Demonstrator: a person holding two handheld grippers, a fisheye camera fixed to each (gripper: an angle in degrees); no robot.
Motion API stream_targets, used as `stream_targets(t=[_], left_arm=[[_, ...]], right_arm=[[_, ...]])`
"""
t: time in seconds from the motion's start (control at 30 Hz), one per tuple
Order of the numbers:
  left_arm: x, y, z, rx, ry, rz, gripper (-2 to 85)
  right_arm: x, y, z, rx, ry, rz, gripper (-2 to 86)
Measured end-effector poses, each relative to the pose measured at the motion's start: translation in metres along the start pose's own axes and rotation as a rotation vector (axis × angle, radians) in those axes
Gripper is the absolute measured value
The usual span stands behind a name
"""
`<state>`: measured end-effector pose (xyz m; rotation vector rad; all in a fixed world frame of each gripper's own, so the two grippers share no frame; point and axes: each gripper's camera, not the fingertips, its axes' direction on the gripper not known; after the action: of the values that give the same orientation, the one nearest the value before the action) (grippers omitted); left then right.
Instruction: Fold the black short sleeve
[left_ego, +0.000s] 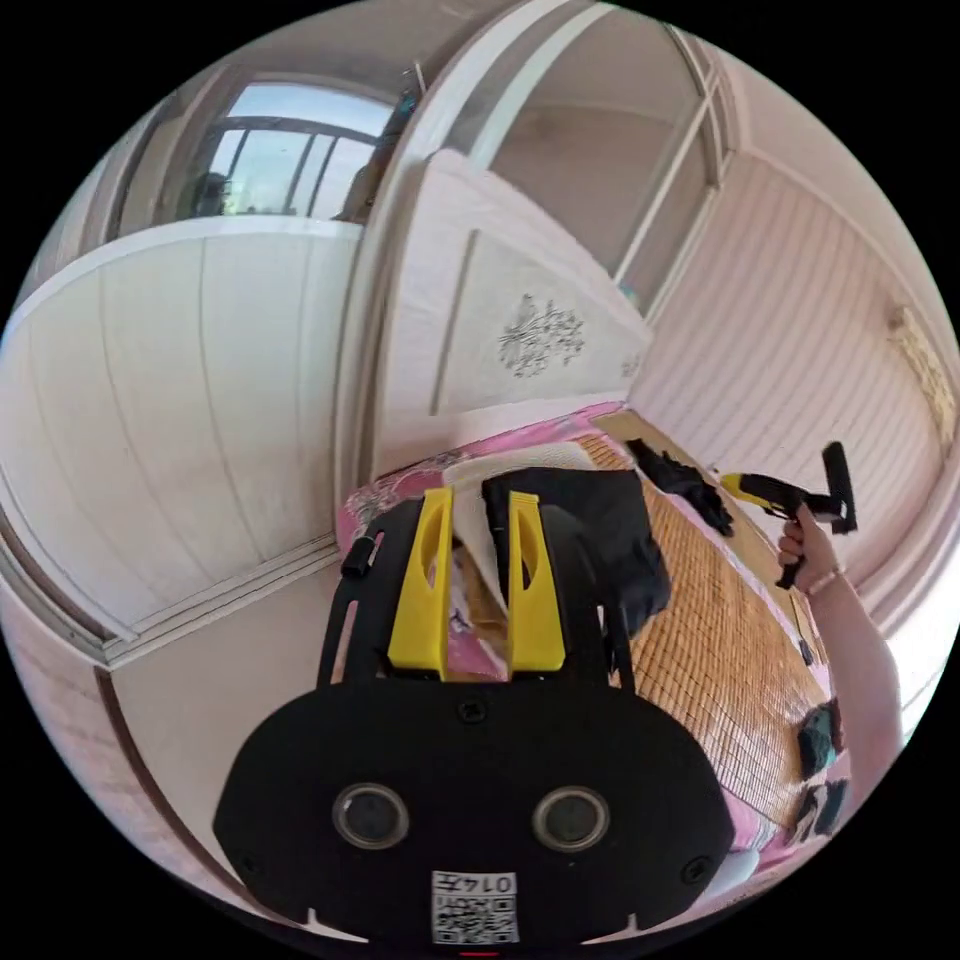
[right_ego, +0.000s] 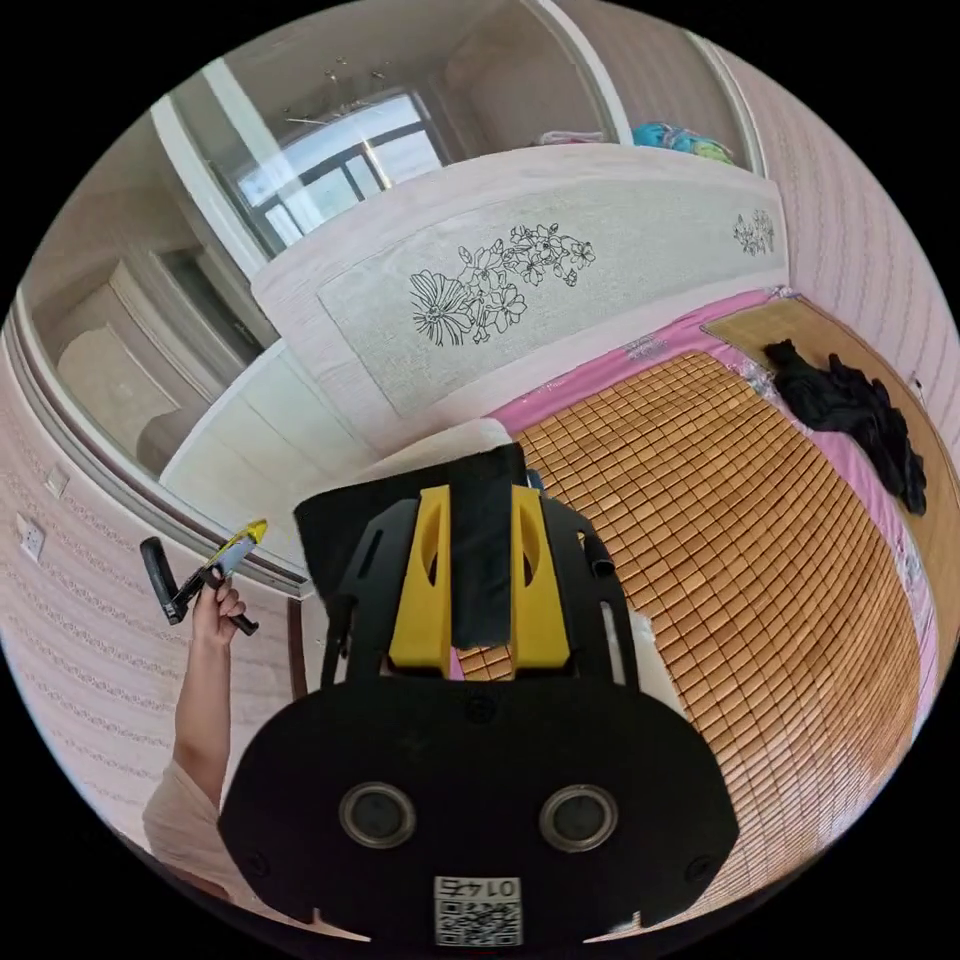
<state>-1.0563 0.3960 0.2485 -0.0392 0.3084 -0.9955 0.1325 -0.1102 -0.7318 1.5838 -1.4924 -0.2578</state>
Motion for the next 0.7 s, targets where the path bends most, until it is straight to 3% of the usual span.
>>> stream_targets(t=[0.1,0.23,0.37,0.5,0.7], left_arm=[[-0.049,0.072,0.013,0.016,0.060,0.010,8.1],[-0.062,0.212,0.004,-0.031,0.161,0.164,5.9],[-0.020,0.392,-0.022,-0.088,0.385,0.416,3.5],[0.062,0.525,-0.030,-0.222,0.977,0.701,0.4],[0.222,0.675,-0.053,-0.267,1.278,1.250,-0.9]], right_arm=[[0.072,0.055,0.022,-0.057,-0.128,-0.031,9.0],[0.192,0.232,-0.027,-0.134,-0.104,0.002,8.0],[0.262,0.453,-0.176,-0.044,0.136,0.239,5.3],[0.245,0.606,-0.333,0.178,0.423,0.482,4.2],[0.192,0.769,-0.488,0.394,0.806,0.847,8.2]])
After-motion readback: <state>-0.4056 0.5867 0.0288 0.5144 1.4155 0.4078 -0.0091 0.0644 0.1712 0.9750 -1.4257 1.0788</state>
